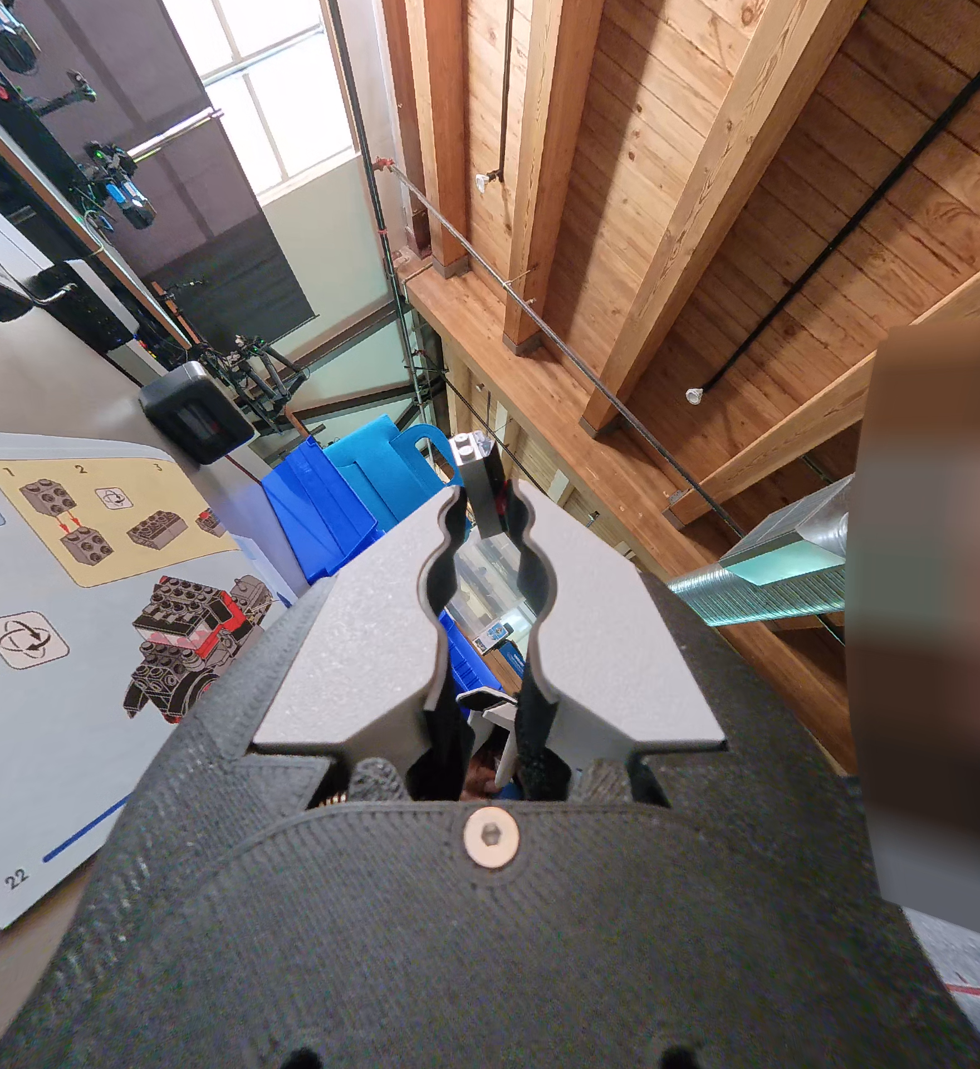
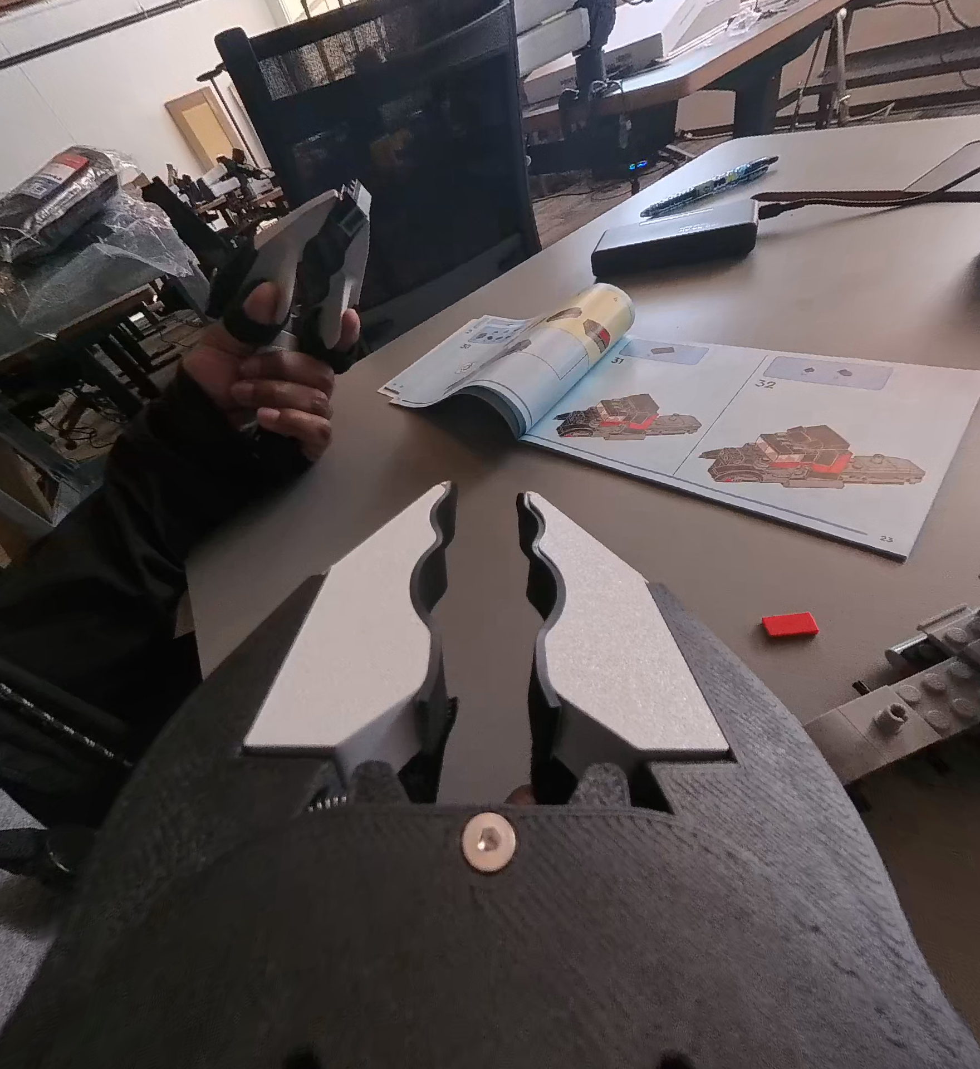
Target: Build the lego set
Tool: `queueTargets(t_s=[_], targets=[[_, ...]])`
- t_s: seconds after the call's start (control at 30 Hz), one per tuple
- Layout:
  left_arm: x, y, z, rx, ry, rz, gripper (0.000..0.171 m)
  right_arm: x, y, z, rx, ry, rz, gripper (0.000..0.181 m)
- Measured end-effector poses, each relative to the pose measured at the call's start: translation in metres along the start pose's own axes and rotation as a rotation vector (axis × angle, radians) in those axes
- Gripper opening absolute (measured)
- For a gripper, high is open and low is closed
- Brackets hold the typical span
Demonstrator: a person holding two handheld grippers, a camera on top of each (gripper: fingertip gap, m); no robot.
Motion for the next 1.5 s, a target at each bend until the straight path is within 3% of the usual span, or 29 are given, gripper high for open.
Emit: queueTargets(t_s=[1.5], targets=[[0.015,-0.015,0.002,0.029,0.03,0.078,0.014,0.002,-0.001,0.01,-0.078,0.004,0.011,0.021]])
Point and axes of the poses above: each gripper's, where its closed fingertips meet, x back along the fingers, y out of its underside, z = x × y across the jaws, the point moved 4 cm from there along x, back along the fingers, and after that the axes turned 1 degree about y, right-handed, at the moved point
